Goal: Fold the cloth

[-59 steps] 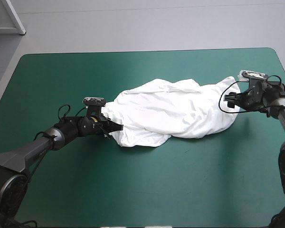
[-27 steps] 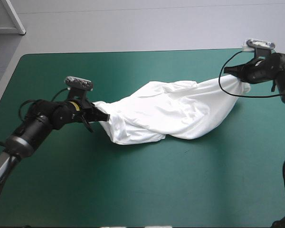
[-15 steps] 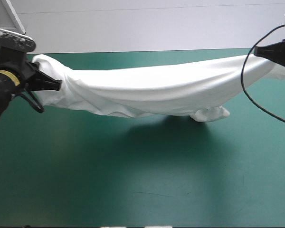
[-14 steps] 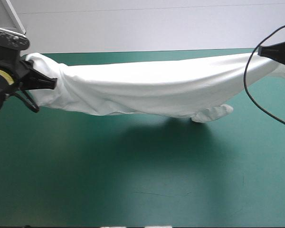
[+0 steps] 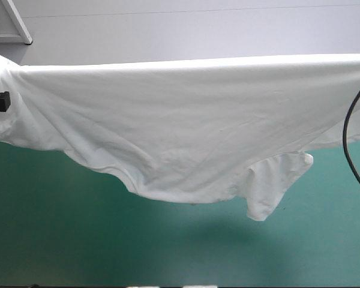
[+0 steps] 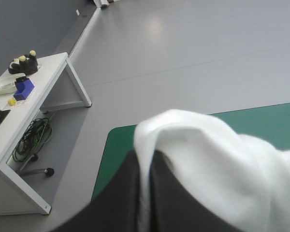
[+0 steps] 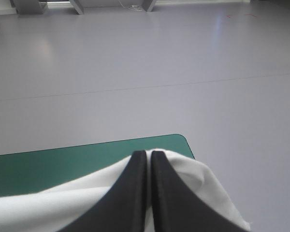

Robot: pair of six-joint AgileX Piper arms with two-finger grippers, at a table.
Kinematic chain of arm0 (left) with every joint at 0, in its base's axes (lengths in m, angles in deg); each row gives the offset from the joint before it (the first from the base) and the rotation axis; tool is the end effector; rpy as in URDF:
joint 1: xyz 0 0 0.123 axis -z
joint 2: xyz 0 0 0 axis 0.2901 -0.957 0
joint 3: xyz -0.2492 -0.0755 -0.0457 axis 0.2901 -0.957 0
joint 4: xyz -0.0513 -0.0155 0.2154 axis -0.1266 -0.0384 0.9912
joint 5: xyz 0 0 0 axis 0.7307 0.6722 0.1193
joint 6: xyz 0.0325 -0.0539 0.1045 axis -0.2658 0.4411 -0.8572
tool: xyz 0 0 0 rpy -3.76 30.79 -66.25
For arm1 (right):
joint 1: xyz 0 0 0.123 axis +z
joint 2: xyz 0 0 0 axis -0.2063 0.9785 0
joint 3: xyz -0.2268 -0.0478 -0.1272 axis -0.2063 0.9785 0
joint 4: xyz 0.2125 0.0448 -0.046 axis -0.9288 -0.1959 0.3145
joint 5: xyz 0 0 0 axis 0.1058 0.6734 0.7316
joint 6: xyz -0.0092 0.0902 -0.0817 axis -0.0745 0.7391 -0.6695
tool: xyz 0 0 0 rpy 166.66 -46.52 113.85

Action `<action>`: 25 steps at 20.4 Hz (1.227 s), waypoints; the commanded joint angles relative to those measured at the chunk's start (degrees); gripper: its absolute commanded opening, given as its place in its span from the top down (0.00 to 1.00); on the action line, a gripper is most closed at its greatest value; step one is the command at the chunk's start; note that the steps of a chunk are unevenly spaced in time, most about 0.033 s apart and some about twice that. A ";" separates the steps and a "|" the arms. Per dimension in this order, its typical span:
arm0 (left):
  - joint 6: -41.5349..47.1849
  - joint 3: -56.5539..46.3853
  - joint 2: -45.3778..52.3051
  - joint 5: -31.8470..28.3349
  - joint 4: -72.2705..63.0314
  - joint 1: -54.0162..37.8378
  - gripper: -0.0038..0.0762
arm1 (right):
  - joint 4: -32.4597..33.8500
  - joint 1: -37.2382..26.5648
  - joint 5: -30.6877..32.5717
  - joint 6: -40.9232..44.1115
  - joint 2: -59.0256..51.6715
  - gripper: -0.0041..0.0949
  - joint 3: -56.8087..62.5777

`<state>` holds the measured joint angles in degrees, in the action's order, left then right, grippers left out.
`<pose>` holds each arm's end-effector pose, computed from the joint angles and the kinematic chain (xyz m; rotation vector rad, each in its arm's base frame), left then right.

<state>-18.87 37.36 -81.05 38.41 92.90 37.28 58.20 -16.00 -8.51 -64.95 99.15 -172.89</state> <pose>0.1402 0.0069 0.5361 0.1365 1.8206 0.2892 0.1344 -0.0246 0.5481 0.1438 1.7278 -0.1661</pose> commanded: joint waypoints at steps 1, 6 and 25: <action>-0.37 -0.89 0.35 1.20 0.75 -0.02 0.96 | -1.47 -0.26 -4.47 -2.06 0.51 0.98 -1.20; 1.54 -15.91 0.35 -5.79 -4.17 -0.02 0.96 | -12.42 -0.26 1.10 -4.56 7.30 0.98 -1.20; 19.44 -39.72 -33.04 -72.01 -6.22 -8.69 0.96 | -26.38 -0.15 -38.29 -17.72 47.07 0.98 8.38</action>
<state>-2.04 -4.00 -113.88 -23.71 86.10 30.30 33.00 -16.00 -38.85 -81.77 146.92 -163.00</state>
